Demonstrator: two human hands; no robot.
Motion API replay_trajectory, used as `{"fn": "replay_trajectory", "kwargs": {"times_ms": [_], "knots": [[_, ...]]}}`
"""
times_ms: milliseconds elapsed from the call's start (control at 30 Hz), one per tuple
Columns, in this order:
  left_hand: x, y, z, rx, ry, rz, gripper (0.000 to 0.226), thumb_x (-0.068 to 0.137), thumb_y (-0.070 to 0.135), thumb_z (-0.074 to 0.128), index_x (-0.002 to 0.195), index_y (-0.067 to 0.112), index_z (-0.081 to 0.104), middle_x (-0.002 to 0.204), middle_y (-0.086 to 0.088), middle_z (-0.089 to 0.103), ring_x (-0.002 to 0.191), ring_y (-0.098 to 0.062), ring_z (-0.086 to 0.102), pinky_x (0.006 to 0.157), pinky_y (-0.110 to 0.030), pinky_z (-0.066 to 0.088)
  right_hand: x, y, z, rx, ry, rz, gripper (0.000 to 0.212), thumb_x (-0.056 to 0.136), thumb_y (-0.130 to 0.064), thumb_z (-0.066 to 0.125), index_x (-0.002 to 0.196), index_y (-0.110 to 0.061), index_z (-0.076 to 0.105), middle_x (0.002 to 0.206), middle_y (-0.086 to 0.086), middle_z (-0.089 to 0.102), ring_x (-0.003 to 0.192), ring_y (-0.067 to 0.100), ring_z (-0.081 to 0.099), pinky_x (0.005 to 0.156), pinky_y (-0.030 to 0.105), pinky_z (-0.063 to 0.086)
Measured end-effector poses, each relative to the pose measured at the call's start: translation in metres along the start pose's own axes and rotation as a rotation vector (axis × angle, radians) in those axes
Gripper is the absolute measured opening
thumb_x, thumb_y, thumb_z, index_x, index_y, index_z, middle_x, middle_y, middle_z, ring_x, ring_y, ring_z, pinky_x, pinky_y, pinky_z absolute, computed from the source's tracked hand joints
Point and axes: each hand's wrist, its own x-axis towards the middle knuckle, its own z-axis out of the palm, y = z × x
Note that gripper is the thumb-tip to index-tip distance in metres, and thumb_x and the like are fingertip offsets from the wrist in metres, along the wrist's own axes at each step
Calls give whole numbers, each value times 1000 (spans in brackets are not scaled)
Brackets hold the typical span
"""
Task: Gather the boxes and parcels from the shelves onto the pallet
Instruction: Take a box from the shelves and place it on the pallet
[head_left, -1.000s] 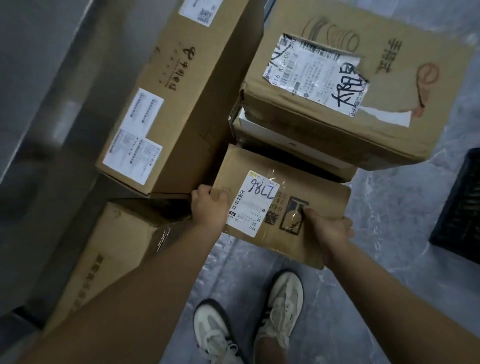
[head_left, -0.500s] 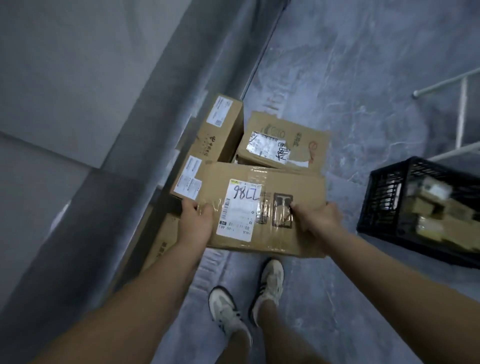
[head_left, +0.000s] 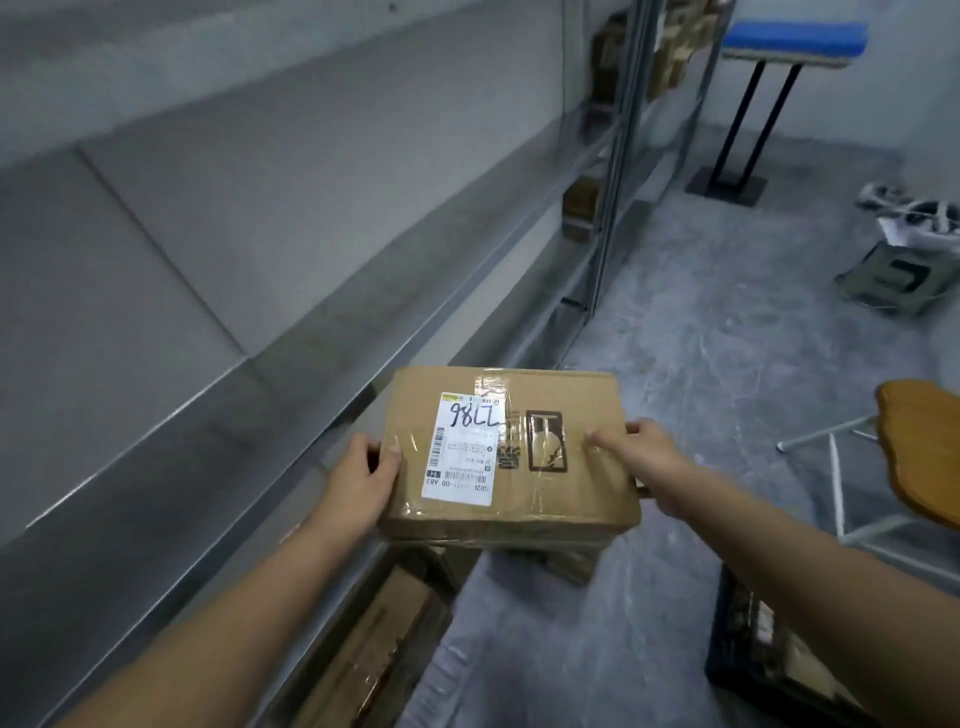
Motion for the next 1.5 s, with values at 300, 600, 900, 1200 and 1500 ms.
{"fn": "replay_trajectory", "kwargs": {"times_ms": [300,600,900,1200,1500], "knots": [[-132,29,-8,-409,505,-315,19,94,35,54,89,18,51,88,0,59,79,-17,55,60,-29,39,-65,-24,-26,-169,-240,-247,62,81,-33,72,131,-16,39,122,9,53,107,30,54,89,50,50],[-263,-5,-58,-537,788,-384,20,93,34,58,91,14,54,86,1,62,73,-11,55,57,-28,37,-159,-41,31,-369,-372,-463,70,80,-32,74,137,-11,39,133,15,46,114,34,51,94,48,48],[-485,-139,-143,-600,1098,-539,19,89,33,65,90,16,56,87,0,63,76,-14,59,58,-27,40,-346,15,187,-520,-724,-558,61,80,-21,77,131,-9,46,126,15,57,112,32,57,93,46,51],[-813,-291,-220,-533,1499,-774,21,88,33,67,84,16,55,82,0,65,71,-9,59,54,-21,38,-635,154,385,-712,-1114,-702,60,79,-26,76,131,-14,47,116,9,57,95,25,58,75,39,52],[-1050,-349,-251,-576,1936,-1023,25,90,33,63,89,10,54,80,-2,63,71,-15,60,56,-29,41,-889,276,500,-762,-1545,-912,53,79,-23,78,125,-17,54,97,-4,59,77,6,53,55,23,40]]}}
